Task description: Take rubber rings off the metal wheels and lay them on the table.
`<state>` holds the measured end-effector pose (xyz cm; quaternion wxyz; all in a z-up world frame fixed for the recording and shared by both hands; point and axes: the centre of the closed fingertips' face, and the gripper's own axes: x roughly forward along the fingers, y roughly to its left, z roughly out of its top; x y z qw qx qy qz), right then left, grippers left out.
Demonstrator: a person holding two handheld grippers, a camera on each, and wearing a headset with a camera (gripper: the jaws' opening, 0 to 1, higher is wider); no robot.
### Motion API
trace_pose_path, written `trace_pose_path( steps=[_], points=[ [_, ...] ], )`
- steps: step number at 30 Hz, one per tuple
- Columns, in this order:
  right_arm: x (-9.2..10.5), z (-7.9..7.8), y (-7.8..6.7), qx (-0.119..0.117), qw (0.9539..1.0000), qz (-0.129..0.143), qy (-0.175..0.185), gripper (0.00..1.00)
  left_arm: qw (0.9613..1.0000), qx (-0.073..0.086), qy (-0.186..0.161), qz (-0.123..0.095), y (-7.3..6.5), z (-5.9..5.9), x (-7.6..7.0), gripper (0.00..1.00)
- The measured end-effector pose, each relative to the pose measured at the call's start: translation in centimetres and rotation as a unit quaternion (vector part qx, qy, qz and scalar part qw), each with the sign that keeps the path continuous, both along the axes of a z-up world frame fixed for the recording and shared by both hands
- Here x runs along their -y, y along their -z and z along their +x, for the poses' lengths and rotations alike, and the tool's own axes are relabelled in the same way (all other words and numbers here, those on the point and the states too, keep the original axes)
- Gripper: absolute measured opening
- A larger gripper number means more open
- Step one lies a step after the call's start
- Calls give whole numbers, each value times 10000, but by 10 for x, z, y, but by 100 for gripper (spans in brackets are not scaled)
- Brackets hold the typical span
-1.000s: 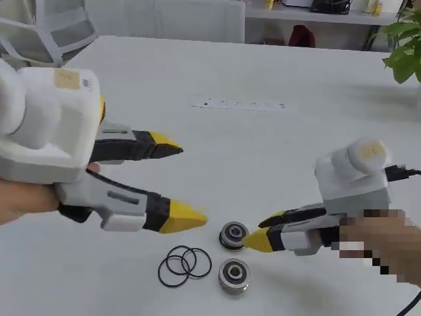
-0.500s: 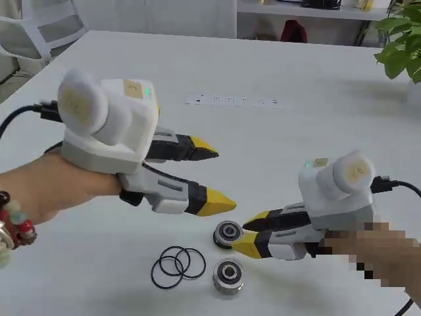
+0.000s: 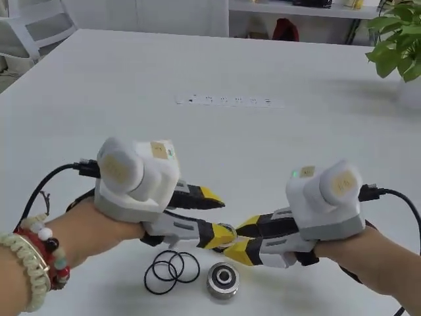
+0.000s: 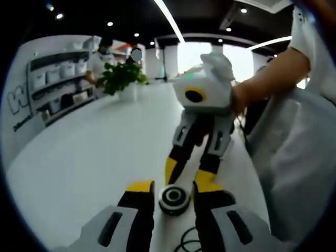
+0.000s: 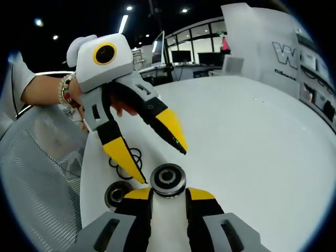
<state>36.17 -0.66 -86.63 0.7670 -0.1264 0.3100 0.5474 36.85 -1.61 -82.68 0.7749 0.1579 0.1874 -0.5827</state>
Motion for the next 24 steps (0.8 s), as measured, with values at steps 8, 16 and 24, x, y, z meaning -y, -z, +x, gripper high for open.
trace_pose_path(
  steps=[8, 16, 24],
  points=[
    [-1, 0, -1, 144, 9998, -109, -98, 22, 9995, 55, -60, 299, 14, 1, 0, 20],
    [0, -1, -3, 227, 9995, -160, -160, 19, 9994, -9, -140, 310, 18, -2, -2, 17],
    [2, -1, -3, 308, 9990, -232, -247, 16, 9993, -132, -306, 175, 19, 1, -5, 14]
  ],
)
